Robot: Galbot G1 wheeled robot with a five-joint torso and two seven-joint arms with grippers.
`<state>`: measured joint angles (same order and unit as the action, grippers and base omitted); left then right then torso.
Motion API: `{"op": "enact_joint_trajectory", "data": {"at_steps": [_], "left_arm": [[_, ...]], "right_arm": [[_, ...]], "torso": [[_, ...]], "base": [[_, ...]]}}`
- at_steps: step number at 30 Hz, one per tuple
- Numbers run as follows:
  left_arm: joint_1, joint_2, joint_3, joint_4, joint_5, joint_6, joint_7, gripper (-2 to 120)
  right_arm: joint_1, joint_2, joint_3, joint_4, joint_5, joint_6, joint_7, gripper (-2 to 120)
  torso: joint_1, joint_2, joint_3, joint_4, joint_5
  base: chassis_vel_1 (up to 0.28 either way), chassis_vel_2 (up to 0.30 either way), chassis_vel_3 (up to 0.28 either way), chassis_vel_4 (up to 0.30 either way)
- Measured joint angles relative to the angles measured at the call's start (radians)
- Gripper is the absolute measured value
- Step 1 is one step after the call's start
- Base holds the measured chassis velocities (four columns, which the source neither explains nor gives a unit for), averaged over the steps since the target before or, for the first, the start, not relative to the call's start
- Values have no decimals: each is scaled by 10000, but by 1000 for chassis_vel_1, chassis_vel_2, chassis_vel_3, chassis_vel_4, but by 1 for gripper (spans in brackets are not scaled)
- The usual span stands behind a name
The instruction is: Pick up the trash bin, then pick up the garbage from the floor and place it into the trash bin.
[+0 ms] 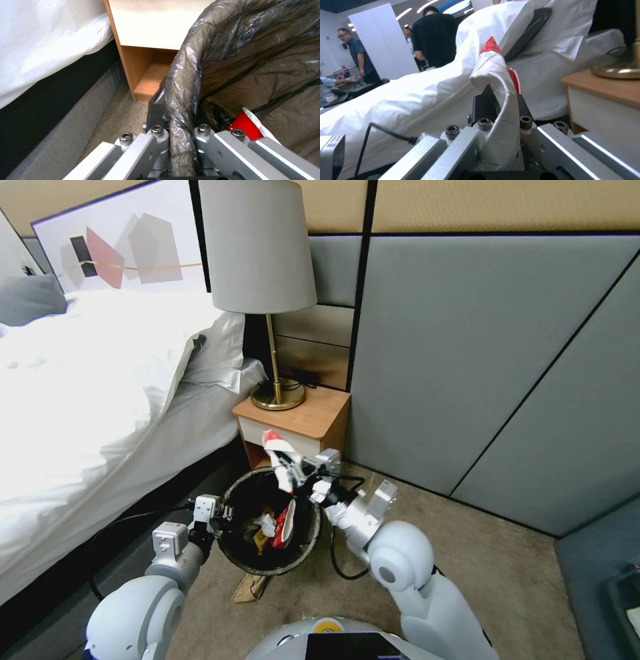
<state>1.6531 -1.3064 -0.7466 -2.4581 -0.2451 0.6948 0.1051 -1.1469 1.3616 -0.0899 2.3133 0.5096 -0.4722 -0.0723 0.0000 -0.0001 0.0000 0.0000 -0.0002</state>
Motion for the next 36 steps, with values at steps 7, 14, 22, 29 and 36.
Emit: {"op": "enact_joint_trajectory", "data": {"at_steps": [7,14,22,29,36], "left_arm": [[-2,52,-62,-6,-82,8,-1,1],[-72,51,-71,0,-108,16,-5,1],[-79,39,-71,0,-111,26,-11,1],[-62,45,-75,-26,-114,31,-17,1],[-63,17,-59,-36,-113,31,-18,1]], "right_arm": [[-241,-22,-442,-177,-294,-657,249,8],[-353,-24,-566,-252,-321,-813,702,30],[-559,-19,-687,-343,-435,-843,846,59],[-819,12,-686,-352,-626,-744,831,84],[-1106,-24,-649,-197,-913,-602,755,100]], "torso": [[0,1,0,0,0],[0,0,0,0,1],[0,0,0,0,1],[0,1,0,-1,1],[0,1,0,0,2]], "base": [[0,0,0,0],[0,0,0,0],[0,0,0,0],[0,0,0,0],[0,0,0,0]]}}
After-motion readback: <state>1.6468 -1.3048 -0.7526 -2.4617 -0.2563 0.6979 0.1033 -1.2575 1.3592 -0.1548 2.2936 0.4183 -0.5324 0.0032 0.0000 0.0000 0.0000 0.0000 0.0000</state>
